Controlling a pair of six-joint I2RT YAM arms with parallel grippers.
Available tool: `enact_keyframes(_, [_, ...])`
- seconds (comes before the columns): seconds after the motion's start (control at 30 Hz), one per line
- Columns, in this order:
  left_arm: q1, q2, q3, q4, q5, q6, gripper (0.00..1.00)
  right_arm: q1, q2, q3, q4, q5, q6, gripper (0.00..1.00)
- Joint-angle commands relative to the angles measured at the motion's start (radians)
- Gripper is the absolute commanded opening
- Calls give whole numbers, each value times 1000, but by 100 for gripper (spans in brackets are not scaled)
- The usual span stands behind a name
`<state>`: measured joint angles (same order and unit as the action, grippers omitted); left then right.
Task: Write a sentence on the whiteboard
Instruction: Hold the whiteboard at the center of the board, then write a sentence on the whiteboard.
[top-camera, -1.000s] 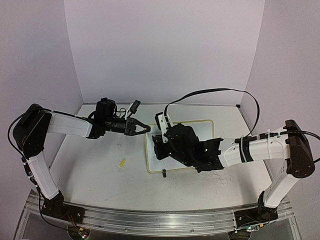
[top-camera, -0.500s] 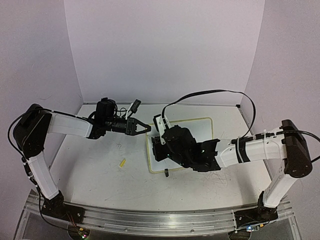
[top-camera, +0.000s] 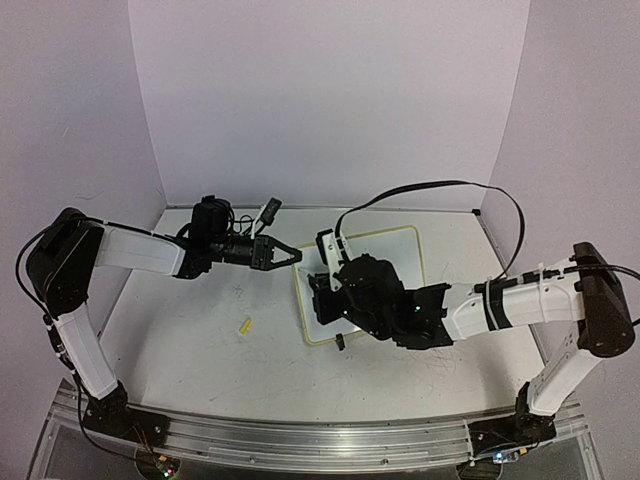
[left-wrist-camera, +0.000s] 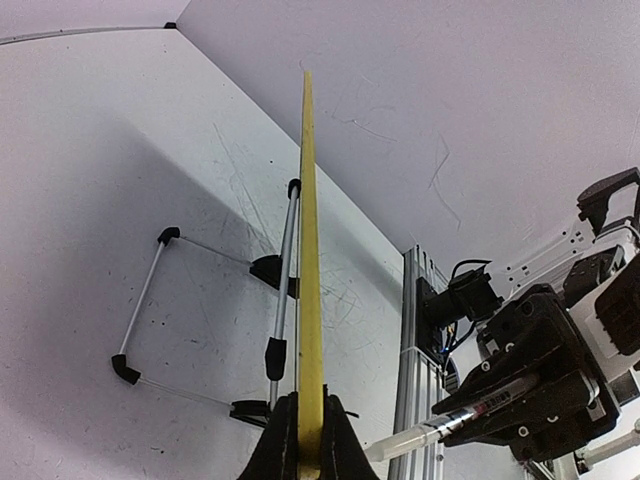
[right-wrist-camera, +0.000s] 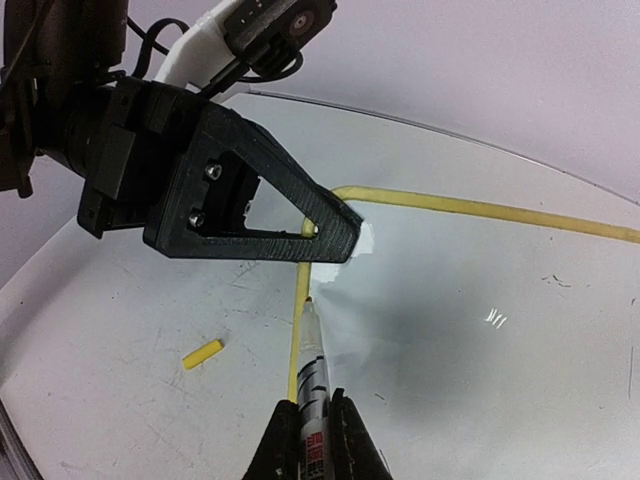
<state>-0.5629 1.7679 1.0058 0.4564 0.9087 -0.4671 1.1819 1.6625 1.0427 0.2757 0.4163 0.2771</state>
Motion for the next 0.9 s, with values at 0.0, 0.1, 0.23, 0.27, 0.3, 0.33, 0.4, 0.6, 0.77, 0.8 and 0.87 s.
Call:
enact_keyframes(0.0, [-1,-13,-13,7,20,-17,4,7,-56,-21,88,7,0,0])
enact_keyframes(0.1, [-4,-13,-15,7,21,-11,4,7,-35,2,61,32,5,0])
enact_keyframes(0.23, [-8,-16,-18,7,23,-4,3,8,-18,26,50,46,10,0])
enact_keyframes(0.27, [-8,-17,-18,7,23,-3,3,7,-14,28,48,53,14,0])
enact_keyframes(0.3, [-8,-18,-18,6,23,-1,2,7,-12,30,46,56,16,0])
enact_keyframes(0.33, [-8,-19,-19,7,23,-1,2,7,-10,32,45,62,17,0])
enact_keyframes(0.4, [-8,-19,-19,6,24,-1,2,7,-6,37,42,64,14,0])
enact_keyframes(0.6, [-8,-19,-18,7,25,-1,0,8,7,46,31,57,13,0])
enact_keyframes(0.77, [-8,-18,-18,7,26,-2,0,7,12,46,20,56,13,0])
enact_keyframes(0.8, [-8,-19,-19,7,26,-2,0,6,14,46,15,58,15,0])
enact_keyframes(0.87, [-7,-18,-18,7,26,-3,0,6,17,46,13,58,20,0])
